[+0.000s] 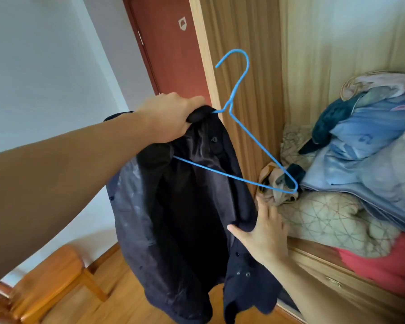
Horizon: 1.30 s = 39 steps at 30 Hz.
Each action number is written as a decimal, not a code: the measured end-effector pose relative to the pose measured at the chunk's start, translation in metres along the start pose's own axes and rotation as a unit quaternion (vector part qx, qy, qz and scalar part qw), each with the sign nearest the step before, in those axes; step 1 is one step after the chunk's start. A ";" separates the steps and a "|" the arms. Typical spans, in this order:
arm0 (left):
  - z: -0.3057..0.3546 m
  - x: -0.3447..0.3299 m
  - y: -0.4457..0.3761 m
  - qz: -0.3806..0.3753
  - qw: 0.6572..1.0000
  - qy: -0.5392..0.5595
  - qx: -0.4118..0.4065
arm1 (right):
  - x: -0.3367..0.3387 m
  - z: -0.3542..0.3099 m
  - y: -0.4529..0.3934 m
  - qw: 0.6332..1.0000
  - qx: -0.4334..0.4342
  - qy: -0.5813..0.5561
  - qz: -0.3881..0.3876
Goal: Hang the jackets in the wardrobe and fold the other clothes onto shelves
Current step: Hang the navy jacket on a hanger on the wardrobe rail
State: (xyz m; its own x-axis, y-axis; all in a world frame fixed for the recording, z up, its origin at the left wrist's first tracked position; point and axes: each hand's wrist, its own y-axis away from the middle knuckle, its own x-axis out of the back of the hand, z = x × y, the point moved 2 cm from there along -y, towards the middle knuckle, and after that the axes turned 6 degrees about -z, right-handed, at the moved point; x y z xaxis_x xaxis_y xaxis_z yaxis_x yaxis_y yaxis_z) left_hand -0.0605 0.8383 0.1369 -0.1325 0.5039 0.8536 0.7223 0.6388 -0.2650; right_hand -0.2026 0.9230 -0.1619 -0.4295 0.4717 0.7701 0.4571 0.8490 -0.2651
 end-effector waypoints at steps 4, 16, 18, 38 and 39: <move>-0.026 0.003 0.021 0.013 1.000 0.020 0.017 | -0.009 -0.023 -0.042 0.994 -0.024 -0.072 -0.074; -0.109 -0.049 0.117 0.026 0.979 0.081 0.185 | 0.064 -0.067 -0.114 0.914 -0.029 -0.374 -0.154; -0.108 -0.060 0.125 0.007 0.981 0.052 0.186 | 0.078 -0.074 -0.119 0.910 -0.035 -0.377 -0.171; -0.054 -0.066 0.099 0.058 0.904 0.320 0.277 | 0.143 -0.190 -0.104 0.961 0.021 -0.209 -0.180; -0.050 -0.062 0.097 0.059 0.891 0.362 0.269 | 0.143 -0.192 -0.101 0.961 0.033 -0.190 -0.200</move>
State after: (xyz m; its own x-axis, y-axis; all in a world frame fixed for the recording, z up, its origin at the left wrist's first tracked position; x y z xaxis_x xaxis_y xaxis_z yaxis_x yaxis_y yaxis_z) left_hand 0.0517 0.8401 0.0803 0.5350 0.2039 0.8198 0.2472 0.8902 -0.3827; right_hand -0.1609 0.8594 0.0865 -0.8194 0.1478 0.5539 0.1525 0.9876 -0.0379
